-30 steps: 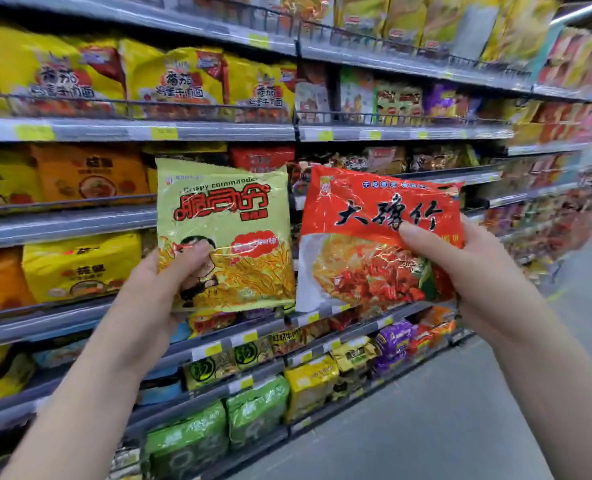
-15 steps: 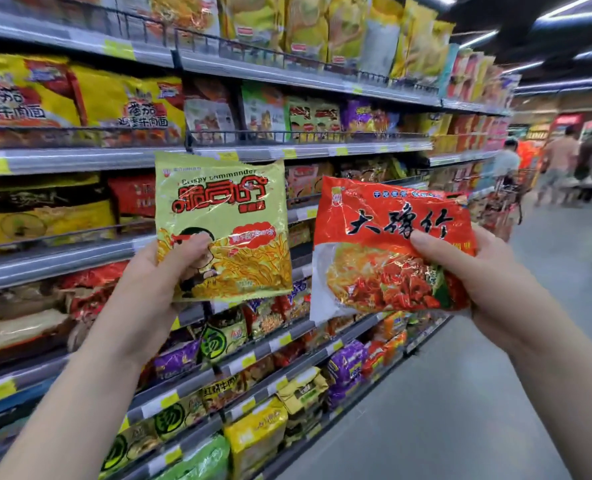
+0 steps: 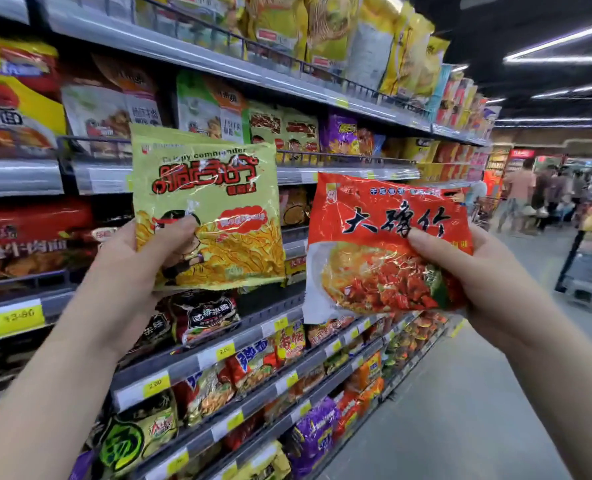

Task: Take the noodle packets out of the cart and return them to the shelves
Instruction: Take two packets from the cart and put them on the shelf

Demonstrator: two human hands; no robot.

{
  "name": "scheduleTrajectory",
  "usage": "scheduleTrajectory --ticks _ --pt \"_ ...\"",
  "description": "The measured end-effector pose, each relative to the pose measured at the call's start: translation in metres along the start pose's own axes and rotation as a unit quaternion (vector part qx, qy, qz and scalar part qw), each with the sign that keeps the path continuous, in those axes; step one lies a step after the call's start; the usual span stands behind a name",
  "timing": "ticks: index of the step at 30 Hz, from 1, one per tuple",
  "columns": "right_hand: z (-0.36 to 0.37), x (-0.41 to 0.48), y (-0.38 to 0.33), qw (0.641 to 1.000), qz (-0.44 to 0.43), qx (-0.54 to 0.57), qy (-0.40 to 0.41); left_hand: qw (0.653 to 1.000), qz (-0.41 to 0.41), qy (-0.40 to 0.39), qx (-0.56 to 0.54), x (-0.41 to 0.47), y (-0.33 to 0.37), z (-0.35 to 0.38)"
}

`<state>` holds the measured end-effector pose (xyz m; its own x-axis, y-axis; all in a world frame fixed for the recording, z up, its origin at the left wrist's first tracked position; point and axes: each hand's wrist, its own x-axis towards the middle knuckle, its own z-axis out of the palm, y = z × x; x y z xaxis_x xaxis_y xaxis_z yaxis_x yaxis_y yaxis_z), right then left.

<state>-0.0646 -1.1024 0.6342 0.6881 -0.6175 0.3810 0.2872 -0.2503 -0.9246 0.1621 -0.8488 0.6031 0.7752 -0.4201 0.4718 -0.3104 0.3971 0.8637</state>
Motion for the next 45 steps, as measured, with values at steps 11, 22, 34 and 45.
scheduleTrajectory --ticks 11,22,34,45 --pt "-0.051 0.121 0.062 0.999 -0.016 0.030 -0.029 0.999 0.021 0.028 0.040 0.095 -0.061 0.075" --pt "-0.157 0.287 0.106 0.991 -0.042 0.048 -0.120 0.991 0.028 0.092 0.095 0.185 -0.108 0.195" --pt "-0.183 0.418 0.146 0.977 -0.038 0.074 -0.195 0.971 0.030 0.171 0.165 0.253 -0.128 0.264" --pt "-0.161 0.494 0.149 0.964 -0.087 0.078 -0.238 0.956 0.070 0.191 0.210 0.314 -0.122 0.252"
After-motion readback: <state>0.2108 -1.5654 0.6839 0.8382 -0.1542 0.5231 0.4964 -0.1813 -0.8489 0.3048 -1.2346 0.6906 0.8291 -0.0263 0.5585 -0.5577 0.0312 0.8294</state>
